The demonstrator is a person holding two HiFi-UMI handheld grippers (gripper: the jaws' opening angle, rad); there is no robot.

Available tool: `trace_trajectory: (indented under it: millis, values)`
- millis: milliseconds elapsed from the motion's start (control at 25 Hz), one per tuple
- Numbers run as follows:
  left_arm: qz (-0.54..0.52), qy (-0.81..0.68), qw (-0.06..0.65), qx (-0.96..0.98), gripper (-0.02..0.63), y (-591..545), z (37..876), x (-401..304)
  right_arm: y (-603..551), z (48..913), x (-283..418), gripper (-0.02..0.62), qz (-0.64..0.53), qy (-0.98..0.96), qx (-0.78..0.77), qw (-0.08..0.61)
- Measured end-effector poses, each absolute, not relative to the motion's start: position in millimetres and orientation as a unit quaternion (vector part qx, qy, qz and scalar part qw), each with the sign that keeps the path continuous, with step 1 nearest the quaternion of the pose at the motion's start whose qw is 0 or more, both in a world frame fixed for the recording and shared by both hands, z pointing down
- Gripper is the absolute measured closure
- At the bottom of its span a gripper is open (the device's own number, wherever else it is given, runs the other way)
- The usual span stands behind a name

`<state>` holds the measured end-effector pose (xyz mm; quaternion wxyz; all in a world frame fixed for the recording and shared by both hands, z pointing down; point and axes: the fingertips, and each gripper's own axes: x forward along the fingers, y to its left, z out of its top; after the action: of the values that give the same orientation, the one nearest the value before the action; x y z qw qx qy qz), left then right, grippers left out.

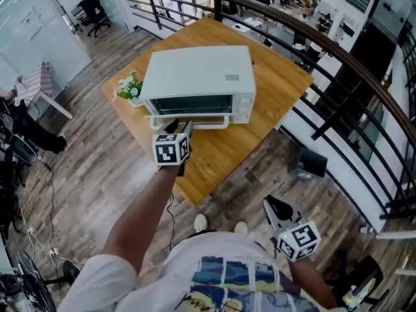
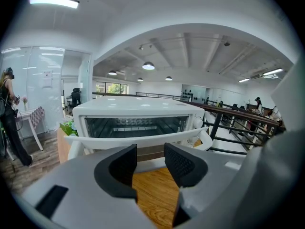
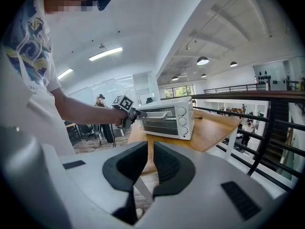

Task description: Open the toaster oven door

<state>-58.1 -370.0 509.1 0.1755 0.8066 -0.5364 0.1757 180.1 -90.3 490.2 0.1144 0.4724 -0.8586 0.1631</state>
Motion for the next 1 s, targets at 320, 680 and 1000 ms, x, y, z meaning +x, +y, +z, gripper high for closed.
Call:
trace_trajectory:
  millis: [320, 680, 1000]
  values:
    - [0.174, -0.536, 0.175, 0.808, 0.433, -361, 518, -56, -90, 492, 176, 0.557, 0.164, -0.859, 0.47, 0.12]
    - [0.178, -0.533, 0.177, 0.808, 0.433, -345, 530, -56, -92, 494, 175, 0.557, 0.165, -0.859, 0.468, 0.122]
    - [0.178, -0.534, 0.179, 0.807, 0.433, -329, 540, -58, -94, 493, 172, 0.557, 0.164, -0.861, 0.465, 0.124]
